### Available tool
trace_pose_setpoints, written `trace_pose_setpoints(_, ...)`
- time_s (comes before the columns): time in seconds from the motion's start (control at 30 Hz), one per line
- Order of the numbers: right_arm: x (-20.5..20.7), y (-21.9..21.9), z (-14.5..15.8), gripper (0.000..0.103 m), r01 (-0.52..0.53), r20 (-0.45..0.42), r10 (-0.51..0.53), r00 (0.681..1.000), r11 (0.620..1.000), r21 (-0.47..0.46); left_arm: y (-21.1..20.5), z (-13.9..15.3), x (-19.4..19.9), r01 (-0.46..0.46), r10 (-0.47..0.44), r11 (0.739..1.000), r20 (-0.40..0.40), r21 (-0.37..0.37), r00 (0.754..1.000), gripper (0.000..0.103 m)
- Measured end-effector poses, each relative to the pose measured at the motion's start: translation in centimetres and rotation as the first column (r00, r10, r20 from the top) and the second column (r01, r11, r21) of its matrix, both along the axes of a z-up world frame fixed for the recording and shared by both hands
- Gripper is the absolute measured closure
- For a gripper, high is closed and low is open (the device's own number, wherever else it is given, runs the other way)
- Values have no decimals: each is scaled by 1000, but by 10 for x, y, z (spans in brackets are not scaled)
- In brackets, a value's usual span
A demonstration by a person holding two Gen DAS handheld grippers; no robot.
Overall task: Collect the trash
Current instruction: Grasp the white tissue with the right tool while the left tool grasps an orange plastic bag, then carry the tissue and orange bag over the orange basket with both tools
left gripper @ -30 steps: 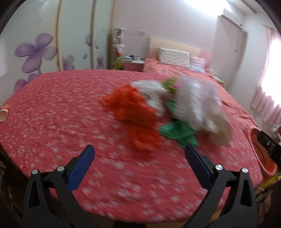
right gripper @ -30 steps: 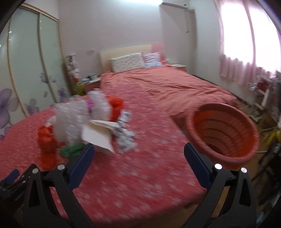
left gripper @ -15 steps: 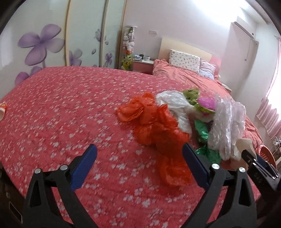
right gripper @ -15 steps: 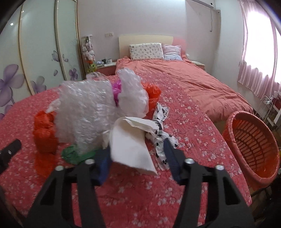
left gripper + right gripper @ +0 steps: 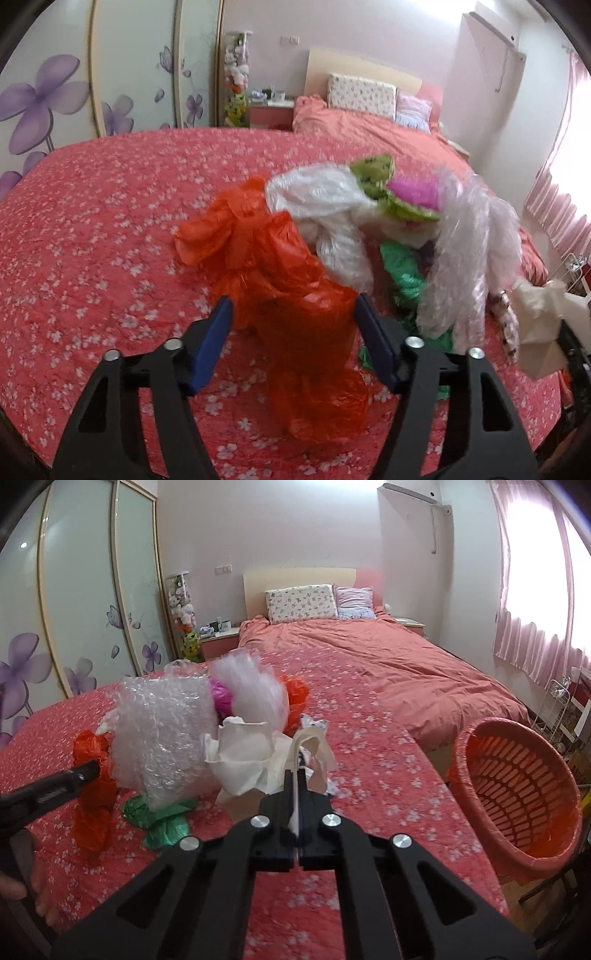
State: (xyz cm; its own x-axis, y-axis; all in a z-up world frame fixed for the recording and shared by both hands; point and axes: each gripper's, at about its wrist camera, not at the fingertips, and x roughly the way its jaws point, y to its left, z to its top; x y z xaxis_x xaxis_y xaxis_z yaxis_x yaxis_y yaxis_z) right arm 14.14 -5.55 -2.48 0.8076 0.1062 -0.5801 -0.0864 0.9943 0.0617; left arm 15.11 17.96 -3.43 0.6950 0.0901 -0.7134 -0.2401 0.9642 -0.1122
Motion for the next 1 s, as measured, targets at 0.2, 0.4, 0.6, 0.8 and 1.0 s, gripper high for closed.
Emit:
trace_pose_setpoints(0.2, -7, -17, 2, 100, 30, 3, -30, 1000, 1000, 2, 2, -1, -3, 18, -17, 998, 8, -56, 1000, 64)
trace_pose_setpoints(0.4, -18, -32, 9, 100, 52, 34, -52, 998, 999, 3, 3, 18, -21, 22, -19, 999, 54, -42, 998, 68)
trace_pose_setpoints(0.6, -28, -46, 17, 100, 73, 64, -73, 995, 997, 8, -9, 43, -40, 48, -45, 999, 109, -24, 993, 68)
trace_pose_setpoints(0.8, -39, -67, 20, 100, 105, 80, -105, 991, 994, 15, -41, 64, -54, 122, -119, 992, 156, -10, 980, 68)
trace_pose_setpoints(1.0, -49, -92, 24, 100, 161, 100, -162, 982, 987, 14, -85, 77, -61, 237, -228, 971, 190, -22, 955, 68)
